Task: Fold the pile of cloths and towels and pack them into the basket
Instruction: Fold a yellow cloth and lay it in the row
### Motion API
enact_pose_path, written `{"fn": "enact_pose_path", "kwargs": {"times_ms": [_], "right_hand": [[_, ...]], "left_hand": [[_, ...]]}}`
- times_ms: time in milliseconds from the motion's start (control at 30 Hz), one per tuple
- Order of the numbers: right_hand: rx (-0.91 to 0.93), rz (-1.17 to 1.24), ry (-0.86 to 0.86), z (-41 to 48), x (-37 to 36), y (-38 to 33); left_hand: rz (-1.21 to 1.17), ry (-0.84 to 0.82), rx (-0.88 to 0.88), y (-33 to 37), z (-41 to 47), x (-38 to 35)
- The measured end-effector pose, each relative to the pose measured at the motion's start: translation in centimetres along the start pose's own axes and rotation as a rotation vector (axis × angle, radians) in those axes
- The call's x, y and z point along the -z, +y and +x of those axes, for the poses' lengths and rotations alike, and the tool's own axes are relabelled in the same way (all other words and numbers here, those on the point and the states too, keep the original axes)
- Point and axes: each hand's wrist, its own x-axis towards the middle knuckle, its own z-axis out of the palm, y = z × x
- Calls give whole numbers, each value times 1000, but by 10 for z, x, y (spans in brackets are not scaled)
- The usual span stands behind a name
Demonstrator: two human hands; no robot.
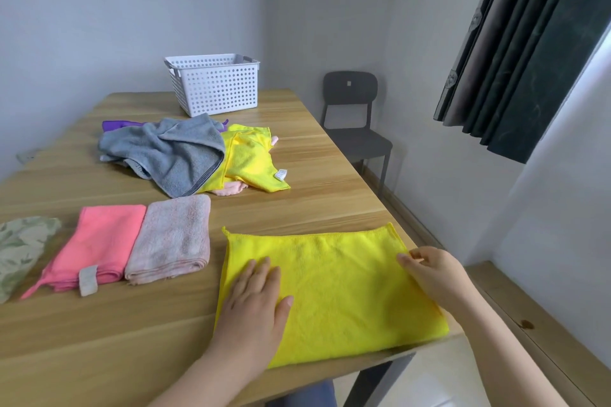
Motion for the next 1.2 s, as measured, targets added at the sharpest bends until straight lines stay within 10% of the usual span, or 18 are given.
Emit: {"fn": "enact_pose_path", "kwargs": {"times_ms": [400,700,1200], "right_hand": [[-31,44,92,-28,-7,-2],[100,188,137,-42,-12,-45],[449,-58,-9,-89,-110,-161]], "left_hand": [[85,-48,260,-1,-11,14],[-356,376,211,-26,-37,27],[-387,284,-44,-71,-47,22]]}}
